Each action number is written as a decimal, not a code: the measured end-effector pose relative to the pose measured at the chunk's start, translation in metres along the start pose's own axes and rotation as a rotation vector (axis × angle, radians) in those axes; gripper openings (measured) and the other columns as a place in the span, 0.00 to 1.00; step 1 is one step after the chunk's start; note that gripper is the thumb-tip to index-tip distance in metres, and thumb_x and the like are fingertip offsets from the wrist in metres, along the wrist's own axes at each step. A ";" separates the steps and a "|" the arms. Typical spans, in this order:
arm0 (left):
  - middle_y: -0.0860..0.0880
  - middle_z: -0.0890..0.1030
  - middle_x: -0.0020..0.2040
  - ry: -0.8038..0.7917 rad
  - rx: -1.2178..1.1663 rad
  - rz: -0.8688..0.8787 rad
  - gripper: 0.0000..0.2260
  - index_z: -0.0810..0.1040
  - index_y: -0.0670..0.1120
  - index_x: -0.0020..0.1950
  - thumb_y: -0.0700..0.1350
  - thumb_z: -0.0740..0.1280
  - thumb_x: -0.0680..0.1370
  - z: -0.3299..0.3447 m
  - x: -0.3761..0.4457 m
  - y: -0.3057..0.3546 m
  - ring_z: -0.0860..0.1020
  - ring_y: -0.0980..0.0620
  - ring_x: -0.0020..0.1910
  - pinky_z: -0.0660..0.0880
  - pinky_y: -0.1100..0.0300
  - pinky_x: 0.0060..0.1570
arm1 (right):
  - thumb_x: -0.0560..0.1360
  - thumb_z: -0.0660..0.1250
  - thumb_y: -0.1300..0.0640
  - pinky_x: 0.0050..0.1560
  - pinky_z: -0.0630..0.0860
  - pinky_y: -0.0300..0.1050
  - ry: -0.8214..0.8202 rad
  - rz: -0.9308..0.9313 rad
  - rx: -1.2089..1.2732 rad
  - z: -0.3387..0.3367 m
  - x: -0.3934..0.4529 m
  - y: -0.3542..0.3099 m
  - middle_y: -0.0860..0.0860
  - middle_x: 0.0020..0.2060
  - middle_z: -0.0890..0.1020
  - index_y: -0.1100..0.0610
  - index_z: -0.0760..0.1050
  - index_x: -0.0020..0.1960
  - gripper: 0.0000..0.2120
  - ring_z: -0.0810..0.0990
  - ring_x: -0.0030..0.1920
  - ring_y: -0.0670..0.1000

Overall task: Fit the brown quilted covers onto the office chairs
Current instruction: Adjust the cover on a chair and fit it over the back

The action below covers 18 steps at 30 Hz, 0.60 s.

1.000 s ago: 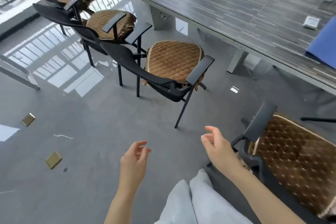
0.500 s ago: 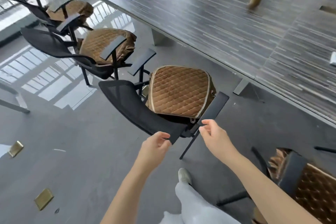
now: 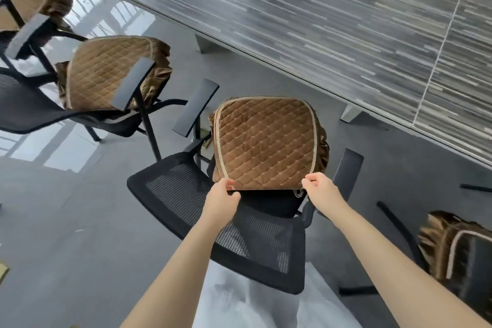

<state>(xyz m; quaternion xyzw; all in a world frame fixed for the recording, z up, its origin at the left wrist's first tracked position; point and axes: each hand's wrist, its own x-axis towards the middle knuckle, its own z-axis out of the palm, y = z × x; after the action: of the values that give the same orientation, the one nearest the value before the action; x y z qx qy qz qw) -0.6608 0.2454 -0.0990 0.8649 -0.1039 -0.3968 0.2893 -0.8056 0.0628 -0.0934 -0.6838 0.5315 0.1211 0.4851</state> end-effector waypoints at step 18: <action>0.48 0.79 0.40 -0.229 -0.050 -0.373 0.02 0.76 0.45 0.45 0.39 0.65 0.76 -0.002 0.245 -0.061 0.77 0.48 0.43 0.73 0.56 0.46 | 0.79 0.61 0.55 0.55 0.78 0.55 0.167 0.507 0.235 0.089 0.167 0.024 0.57 0.43 0.75 0.68 0.74 0.60 0.18 0.77 0.44 0.58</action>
<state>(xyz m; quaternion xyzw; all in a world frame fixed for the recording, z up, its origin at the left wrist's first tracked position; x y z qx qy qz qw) -0.5003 0.1958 -0.2872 0.8111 0.0358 -0.5414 0.2185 -0.7264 0.0320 -0.2644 -0.4760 0.7337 0.1193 0.4699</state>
